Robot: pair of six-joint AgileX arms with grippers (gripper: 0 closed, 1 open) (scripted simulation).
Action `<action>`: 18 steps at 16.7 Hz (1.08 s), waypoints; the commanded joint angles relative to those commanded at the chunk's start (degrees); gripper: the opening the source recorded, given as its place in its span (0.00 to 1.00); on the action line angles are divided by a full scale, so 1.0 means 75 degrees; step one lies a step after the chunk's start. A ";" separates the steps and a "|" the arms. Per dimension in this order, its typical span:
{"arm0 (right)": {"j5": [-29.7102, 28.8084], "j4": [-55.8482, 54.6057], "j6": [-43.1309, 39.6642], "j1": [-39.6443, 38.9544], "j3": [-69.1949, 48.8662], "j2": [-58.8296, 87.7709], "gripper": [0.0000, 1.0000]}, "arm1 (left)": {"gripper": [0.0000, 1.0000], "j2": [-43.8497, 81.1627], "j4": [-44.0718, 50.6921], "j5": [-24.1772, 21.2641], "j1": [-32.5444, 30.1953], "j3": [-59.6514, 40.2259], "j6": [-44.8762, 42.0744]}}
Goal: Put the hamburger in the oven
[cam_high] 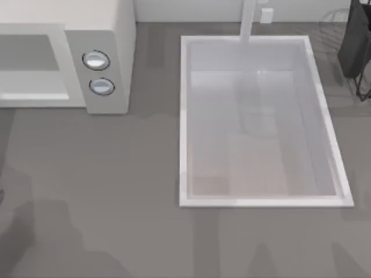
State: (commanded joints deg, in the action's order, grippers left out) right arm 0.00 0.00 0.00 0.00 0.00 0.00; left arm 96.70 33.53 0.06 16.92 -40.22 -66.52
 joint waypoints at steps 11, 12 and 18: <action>0.0000 0.0000 0.0000 0.0000 0.0000 0.0000 1.00 | 0.00 0.0000 0.0000 0.0000 0.0000 0.0000 0.0000; 0.0000 0.0000 0.0000 0.0000 0.0000 0.0000 1.00 | 0.00 0.0000 0.0000 0.0000 0.0000 0.0000 0.0000; 0.0000 0.0000 0.0000 0.0000 0.0000 0.0000 1.00 | 0.00 -0.0855 0.1665 -0.0107 0.0030 -0.0934 0.0150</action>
State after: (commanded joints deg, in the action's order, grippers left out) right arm 0.00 0.00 0.00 0.00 0.00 0.00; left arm 90.29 46.02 -0.75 17.14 -47.22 -65.39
